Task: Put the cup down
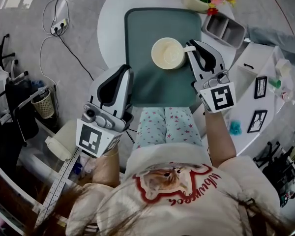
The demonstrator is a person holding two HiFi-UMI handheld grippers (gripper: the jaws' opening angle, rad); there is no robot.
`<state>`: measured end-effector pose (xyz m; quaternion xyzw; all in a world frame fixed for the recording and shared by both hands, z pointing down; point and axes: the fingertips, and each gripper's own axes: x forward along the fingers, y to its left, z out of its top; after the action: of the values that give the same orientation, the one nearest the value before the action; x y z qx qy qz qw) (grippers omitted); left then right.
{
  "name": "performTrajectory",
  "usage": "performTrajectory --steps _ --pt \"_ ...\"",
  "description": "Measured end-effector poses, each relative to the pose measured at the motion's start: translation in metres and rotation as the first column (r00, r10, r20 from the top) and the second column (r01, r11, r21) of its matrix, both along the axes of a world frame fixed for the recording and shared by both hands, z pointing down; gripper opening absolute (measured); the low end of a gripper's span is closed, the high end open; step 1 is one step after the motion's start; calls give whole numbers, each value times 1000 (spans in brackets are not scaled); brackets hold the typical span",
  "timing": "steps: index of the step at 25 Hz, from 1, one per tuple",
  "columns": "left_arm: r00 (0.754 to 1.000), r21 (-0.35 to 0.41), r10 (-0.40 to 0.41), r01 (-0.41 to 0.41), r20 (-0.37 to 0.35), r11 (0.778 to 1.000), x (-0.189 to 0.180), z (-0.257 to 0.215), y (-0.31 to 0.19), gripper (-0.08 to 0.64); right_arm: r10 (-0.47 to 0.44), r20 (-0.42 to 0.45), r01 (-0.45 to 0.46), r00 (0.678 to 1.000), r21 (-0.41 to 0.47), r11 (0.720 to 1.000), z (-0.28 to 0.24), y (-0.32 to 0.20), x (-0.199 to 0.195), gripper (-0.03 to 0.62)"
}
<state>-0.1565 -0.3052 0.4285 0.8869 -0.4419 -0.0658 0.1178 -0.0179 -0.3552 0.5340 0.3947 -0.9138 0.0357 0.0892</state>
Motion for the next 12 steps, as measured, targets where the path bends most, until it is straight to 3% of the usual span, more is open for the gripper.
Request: performTrajectory --steps 12 --pt "1000 -3 7 -7 11 1000 2 -1 -1 14 11 -8 -11 1000 -48 999 6 6 9 51"
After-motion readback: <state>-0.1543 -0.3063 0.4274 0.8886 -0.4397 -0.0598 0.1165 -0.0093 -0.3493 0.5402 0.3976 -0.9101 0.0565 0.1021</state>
